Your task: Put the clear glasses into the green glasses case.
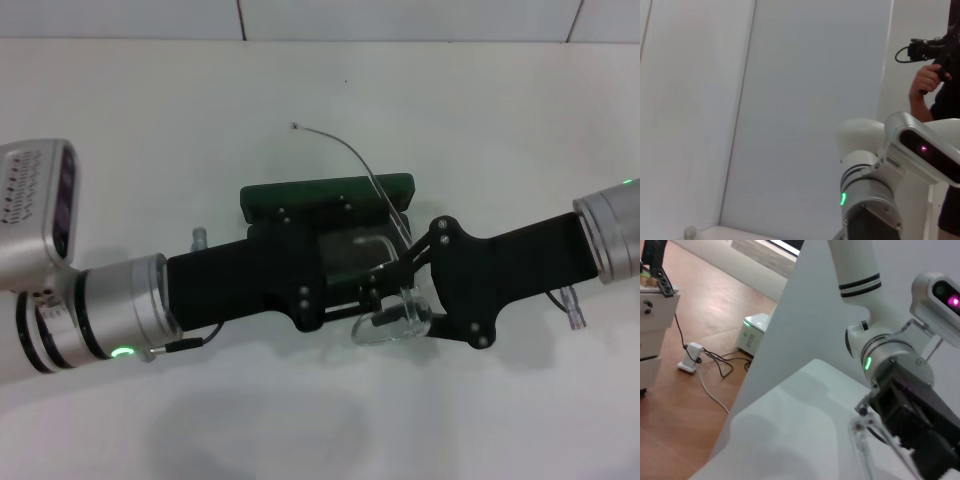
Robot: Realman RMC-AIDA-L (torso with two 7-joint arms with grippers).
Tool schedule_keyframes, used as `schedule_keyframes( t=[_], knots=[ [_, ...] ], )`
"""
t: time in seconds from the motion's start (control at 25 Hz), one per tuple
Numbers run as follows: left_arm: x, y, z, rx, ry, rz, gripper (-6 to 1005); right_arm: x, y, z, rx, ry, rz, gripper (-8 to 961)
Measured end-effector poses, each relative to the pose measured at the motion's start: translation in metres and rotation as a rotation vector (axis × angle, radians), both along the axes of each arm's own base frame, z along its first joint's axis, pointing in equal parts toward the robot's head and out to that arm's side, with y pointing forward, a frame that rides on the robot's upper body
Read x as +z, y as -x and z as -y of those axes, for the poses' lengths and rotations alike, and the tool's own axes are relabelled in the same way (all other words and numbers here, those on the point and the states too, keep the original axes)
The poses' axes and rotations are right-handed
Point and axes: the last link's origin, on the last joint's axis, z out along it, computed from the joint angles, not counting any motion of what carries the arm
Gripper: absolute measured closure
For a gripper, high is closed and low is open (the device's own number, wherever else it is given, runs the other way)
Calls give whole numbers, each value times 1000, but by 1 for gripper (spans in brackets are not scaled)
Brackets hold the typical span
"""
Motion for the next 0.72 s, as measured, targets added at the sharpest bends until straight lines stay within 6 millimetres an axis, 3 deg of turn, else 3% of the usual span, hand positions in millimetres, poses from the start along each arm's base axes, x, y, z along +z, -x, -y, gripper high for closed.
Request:
schedule_keyframes(
  t=[0.2,0.44,0.6,0.72],
  knots=[
    [18,11,-3,85,-94,79,329,3,-6,7,0,9,-4,828],
    [50,39,9,132,-209,113,330,15,-8,20,33,29,-33,828],
    [42,53,8,187,-354,44,331,15,9,28,70,113,-116,828],
    [30,46,3,156,-382,11,332,9,24,30,69,205,-169,828]
  ],
)
